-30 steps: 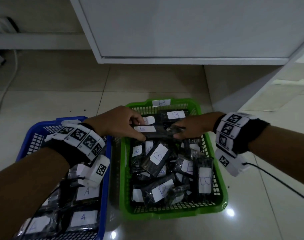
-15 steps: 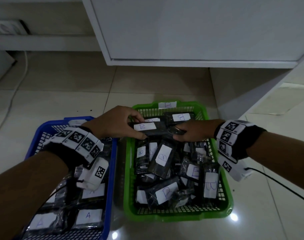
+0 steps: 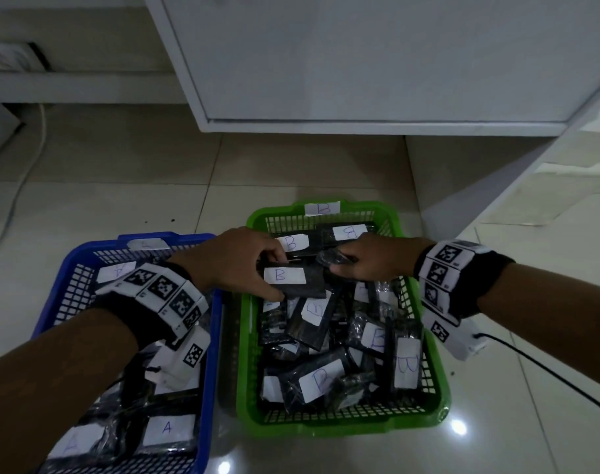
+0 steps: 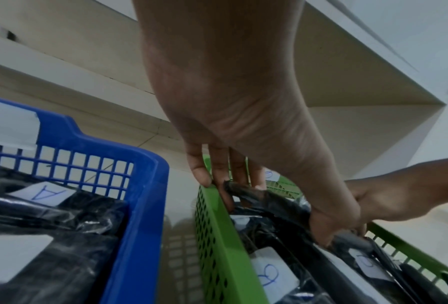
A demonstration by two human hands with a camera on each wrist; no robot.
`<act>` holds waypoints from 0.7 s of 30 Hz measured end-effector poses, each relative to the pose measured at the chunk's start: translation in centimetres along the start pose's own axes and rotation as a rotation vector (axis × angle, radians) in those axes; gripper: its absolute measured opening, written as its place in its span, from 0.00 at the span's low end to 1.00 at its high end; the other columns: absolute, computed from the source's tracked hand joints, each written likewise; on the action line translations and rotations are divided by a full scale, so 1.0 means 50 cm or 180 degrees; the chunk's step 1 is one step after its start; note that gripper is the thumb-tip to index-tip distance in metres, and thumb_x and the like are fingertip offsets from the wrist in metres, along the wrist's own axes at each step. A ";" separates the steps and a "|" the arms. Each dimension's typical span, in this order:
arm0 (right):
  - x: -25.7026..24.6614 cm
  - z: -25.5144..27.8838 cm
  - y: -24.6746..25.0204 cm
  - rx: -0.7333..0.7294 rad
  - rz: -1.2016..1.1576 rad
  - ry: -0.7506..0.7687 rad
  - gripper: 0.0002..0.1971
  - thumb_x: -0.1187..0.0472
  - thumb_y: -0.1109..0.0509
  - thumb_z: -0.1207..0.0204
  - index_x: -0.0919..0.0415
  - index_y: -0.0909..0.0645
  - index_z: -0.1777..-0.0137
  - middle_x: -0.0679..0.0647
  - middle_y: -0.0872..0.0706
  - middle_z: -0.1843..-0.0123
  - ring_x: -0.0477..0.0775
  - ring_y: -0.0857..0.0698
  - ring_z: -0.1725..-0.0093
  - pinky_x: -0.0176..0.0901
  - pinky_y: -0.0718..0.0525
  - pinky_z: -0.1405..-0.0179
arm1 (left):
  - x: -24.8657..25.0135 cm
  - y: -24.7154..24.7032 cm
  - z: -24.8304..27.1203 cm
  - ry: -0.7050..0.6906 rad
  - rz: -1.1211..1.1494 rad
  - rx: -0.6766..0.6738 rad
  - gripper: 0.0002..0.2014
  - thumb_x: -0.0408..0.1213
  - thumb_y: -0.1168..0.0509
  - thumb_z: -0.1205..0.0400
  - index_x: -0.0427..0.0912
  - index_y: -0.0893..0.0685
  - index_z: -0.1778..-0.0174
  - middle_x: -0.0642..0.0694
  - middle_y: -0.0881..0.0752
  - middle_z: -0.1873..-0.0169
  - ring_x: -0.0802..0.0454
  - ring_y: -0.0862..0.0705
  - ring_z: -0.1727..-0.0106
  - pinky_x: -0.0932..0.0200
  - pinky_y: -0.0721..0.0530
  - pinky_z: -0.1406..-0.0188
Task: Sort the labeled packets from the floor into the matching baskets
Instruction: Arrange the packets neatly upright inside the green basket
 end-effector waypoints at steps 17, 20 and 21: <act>0.040 0.192 0.088 0.3004 -0.0357 0.0748 0.20 0.46 0.38 0.18 0.58 0.27 0.67 0.53 0.23 0.75 0.52 0.24 0.77 0.43 0.28 0.76 | 0.091 -0.015 -0.035 -0.0363 -0.0099 0.0501 0.29 0.67 0.26 0.32 0.60 0.17 0.38 0.65 0.10 0.52 0.71 0.14 0.56 0.65 0.14 0.56; 0.059 0.215 0.100 0.3228 -0.0495 0.0642 0.19 0.48 0.36 0.18 0.61 0.25 0.66 0.56 0.21 0.74 0.55 0.22 0.76 0.46 0.26 0.76 | 0.102 -0.033 -0.058 -0.0292 -0.0166 0.0451 0.26 0.66 0.26 0.32 0.61 0.16 0.40 0.65 0.10 0.56 0.69 0.14 0.59 0.64 0.14 0.59; 0.071 0.222 0.103 0.3280 -0.0573 0.0567 0.19 0.49 0.36 0.18 0.62 0.24 0.65 0.57 0.20 0.73 0.56 0.21 0.76 0.47 0.25 0.75 | 0.102 -0.036 -0.066 -0.0273 -0.0223 0.0420 0.26 0.67 0.27 0.32 0.61 0.16 0.41 0.64 0.10 0.58 0.69 0.14 0.60 0.62 0.13 0.59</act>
Point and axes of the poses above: each hand's wrist, its own z-axis away from the middle knuckle, its own y-axis out of the back of the hand, x = y × z, the point moved 4 cm from there along -z, towards the middle knuckle
